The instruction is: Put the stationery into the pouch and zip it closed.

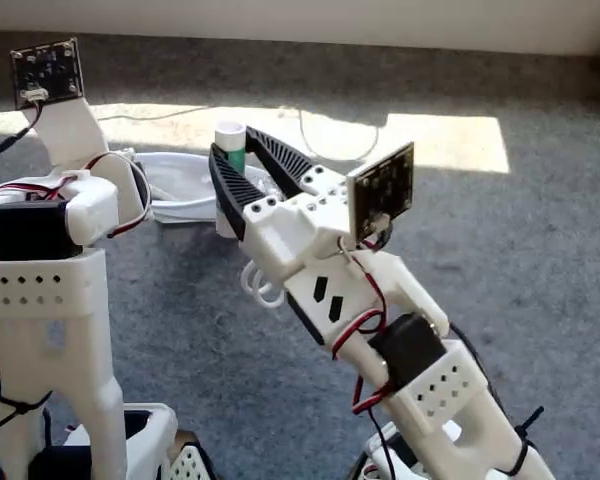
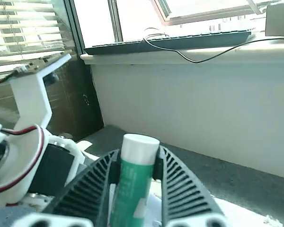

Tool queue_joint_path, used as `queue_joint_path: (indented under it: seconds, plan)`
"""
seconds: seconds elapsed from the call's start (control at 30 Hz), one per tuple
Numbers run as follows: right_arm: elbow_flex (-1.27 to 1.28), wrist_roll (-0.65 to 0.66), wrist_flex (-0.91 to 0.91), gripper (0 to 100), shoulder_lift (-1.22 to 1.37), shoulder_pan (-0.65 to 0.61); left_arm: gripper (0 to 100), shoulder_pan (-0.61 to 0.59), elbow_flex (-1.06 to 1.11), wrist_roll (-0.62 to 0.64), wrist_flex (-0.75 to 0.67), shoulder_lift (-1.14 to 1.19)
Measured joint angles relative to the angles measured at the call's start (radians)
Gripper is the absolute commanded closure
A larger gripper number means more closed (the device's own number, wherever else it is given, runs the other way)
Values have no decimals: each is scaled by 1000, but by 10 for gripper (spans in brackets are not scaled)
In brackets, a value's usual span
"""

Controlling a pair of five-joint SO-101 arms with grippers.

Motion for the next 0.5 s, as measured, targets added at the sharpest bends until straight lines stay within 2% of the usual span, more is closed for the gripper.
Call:
queue_joint_path:
  seconds: [0.23, 0.5]
  plan:
    - [173, 0, -414, 991, 0, -3, 989, 0, 0, 0, 0, 0]
    - [252, 0, -646, 991, 6, -18, 989, 0, -2, 0, 0, 0]
